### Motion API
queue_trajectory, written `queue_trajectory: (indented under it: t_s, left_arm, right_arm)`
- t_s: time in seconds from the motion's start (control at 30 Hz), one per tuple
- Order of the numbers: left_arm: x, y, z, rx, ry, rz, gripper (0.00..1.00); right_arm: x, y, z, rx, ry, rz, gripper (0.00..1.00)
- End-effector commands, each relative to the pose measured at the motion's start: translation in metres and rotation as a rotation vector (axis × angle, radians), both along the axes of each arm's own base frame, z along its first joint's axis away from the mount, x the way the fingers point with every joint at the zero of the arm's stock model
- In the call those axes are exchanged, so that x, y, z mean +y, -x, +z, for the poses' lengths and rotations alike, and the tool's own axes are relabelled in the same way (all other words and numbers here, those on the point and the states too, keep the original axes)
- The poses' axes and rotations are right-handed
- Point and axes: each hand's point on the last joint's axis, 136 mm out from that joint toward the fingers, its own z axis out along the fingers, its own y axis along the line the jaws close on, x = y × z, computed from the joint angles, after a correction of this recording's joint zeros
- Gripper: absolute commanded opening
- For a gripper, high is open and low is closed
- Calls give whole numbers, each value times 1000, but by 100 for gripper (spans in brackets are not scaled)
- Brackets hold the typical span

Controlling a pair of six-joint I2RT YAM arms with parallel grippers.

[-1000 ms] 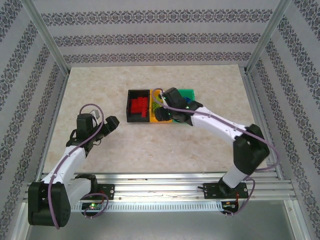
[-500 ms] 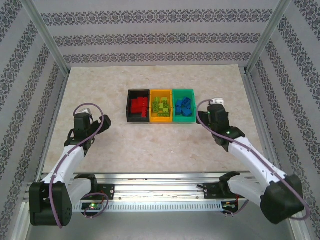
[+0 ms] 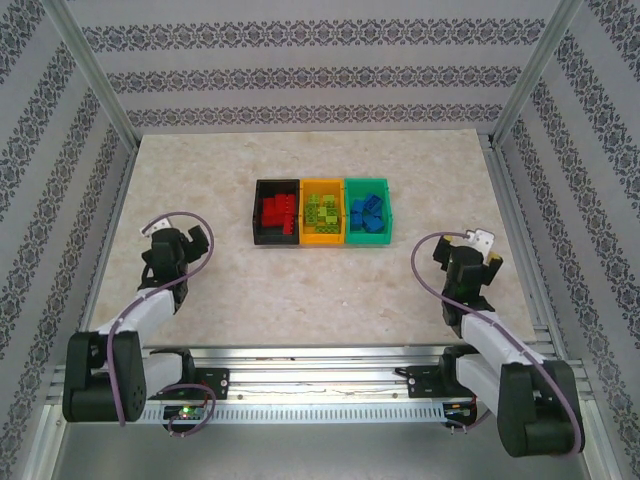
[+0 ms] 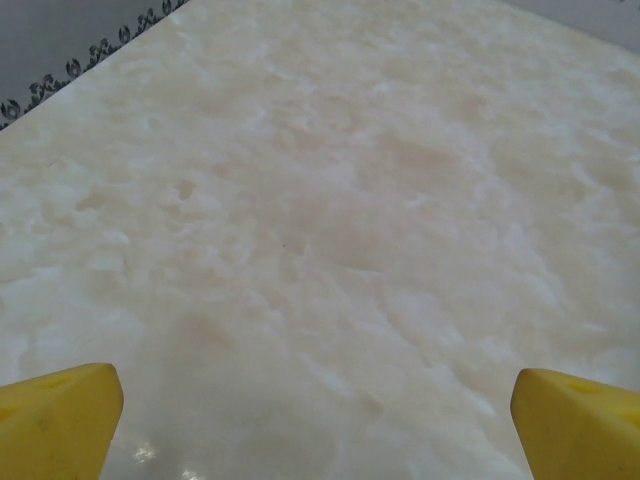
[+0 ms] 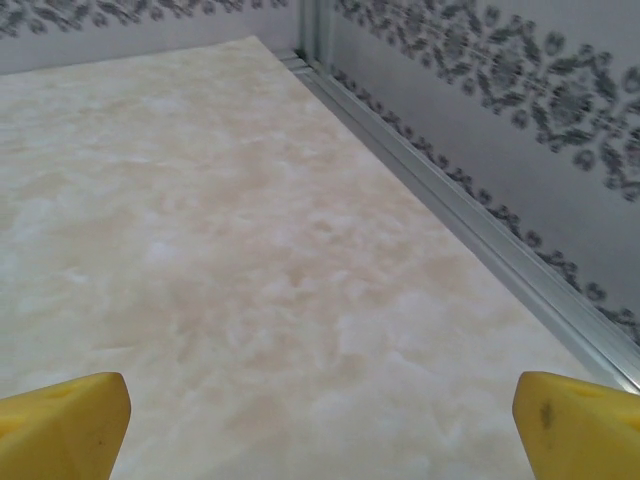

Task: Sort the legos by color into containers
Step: Reset both arms

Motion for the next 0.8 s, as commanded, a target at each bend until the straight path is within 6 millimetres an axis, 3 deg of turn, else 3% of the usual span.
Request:
queue_trajectory:
  t_s: [0.0, 0.23, 0.77]
  left_arm:
    - [13, -13, 16, -119, -66, 31, 100]
    - [7, -34, 15, -108, -69, -35, 100]
    - [1, -38, 18, -129, -69, -99, 100]
  right_arm:
    - [11, -23, 22, -100, 26, 89, 98]
    - [20, -40, 26, -136, 40, 153, 98]
    - [35, -56, 20, -132, -8, 237, 98]
